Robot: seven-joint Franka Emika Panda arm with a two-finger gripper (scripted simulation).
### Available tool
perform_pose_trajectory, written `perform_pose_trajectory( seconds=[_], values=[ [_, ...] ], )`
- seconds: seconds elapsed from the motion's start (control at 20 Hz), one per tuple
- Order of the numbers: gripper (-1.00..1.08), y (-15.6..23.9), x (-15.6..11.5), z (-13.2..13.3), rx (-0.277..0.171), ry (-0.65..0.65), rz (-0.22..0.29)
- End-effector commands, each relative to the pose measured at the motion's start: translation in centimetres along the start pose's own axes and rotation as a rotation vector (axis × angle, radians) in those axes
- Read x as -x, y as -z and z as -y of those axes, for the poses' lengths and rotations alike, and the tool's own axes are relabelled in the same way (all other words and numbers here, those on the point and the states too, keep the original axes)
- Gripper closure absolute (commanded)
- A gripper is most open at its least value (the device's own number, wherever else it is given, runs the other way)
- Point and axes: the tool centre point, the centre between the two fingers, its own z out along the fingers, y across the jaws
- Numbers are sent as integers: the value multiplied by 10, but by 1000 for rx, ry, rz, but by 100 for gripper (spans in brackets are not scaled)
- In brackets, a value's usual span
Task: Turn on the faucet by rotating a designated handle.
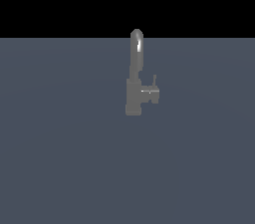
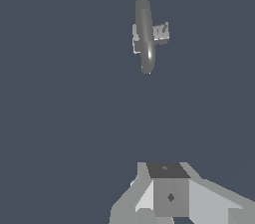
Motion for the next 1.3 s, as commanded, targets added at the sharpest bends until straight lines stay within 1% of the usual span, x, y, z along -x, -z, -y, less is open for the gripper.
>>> perform_pose_trajectory(
  seconds=[0.0,0.65,1.25],
  values=[
    [108,-2,-14,0,-29,-32,32],
    [108,-21,-90,-8,-190,-208,210],
    [108,-52,-157,-25,-348,-377,383]
  ],
)
